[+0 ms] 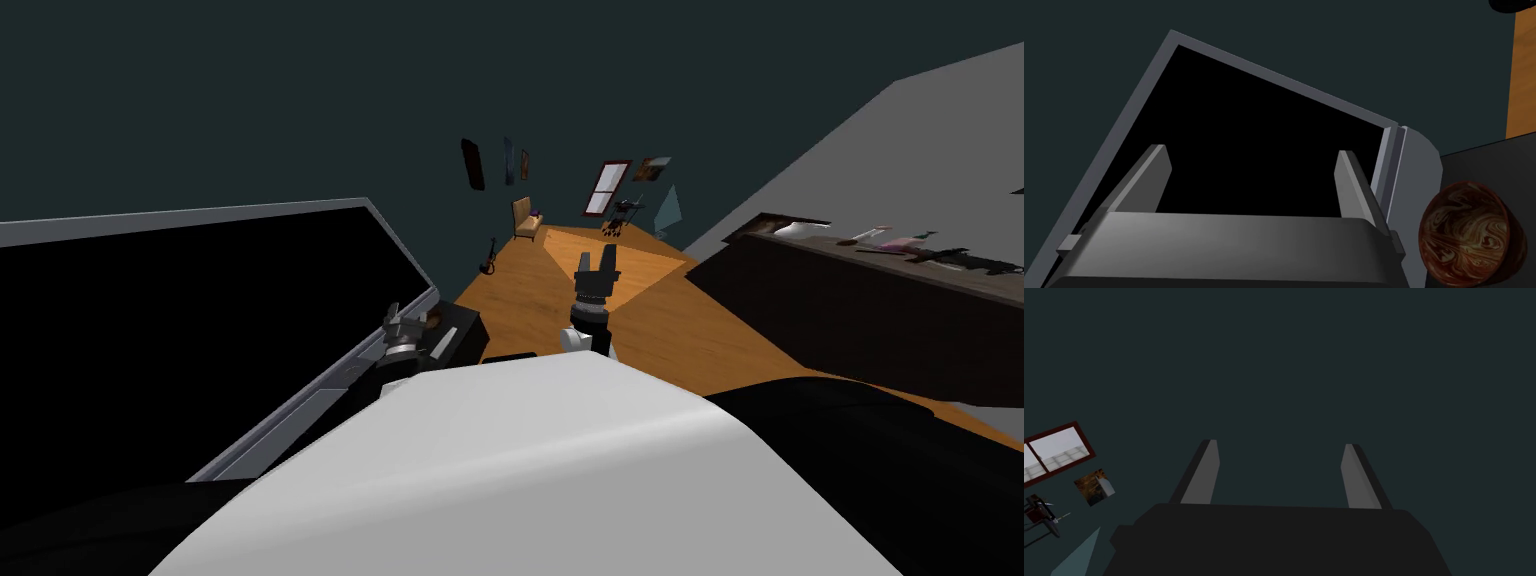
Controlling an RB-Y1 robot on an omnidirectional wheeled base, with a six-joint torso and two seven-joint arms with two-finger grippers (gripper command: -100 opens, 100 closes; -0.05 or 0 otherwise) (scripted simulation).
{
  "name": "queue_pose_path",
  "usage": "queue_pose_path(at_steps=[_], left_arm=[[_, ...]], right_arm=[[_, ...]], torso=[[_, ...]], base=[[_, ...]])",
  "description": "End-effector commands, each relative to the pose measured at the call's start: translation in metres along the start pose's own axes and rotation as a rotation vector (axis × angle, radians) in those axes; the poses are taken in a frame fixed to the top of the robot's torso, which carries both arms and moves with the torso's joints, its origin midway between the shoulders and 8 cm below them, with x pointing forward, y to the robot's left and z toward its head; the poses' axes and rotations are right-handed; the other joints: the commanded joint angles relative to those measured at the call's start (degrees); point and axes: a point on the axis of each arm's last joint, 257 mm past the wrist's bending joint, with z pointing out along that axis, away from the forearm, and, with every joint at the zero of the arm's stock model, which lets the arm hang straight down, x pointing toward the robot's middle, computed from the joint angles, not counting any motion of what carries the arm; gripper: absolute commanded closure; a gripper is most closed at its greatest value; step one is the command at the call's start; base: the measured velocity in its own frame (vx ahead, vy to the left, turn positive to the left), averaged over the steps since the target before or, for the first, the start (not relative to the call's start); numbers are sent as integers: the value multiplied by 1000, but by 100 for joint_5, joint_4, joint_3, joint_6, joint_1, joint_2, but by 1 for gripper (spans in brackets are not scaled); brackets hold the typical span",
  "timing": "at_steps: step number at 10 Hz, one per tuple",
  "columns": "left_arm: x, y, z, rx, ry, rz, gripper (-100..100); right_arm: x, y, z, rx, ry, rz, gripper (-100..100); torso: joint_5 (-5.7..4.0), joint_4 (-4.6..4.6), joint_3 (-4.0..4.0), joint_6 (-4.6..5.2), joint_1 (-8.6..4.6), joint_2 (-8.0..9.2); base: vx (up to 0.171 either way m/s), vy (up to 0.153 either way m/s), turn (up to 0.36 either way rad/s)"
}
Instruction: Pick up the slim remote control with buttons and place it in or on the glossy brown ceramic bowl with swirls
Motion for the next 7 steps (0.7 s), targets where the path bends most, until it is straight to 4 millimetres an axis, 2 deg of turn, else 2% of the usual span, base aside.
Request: queue_pose_path(at_steps=[1, 3, 4, 6, 7], left_arm=[[-18, 20, -6, -53, -32, -26, -100], [-59, 59, -26, -172, -128, -108, -100], [-61, 63, -28, -181, -133, -109, -100], [-101, 99, -55, -287, -237, -192, -100], [-103, 103, -57, -301, -244, -196, -100]], right_arm=[[0, 0, 0, 0, 0, 0, 0], [0, 0, 0, 0, 0, 0, 0], [0, 0, 0, 0, 0, 0, 0], [0, 0, 0, 0, 0, 0, 0], [0, 0, 0, 0, 0, 0, 0]], torso=[[0, 0, 0, 0, 0, 0], [0, 1, 2, -1, -3, 5], [-1, 0, 2, -2, -4, 3], [-1, 0, 2, -2, -4, 4], [-2, 0, 0, -1, -3, 1]], base=[[46, 12, -116], [47, -2, -298], [42, 8, -127], [51, 2, -316], [41, 12, -129]])
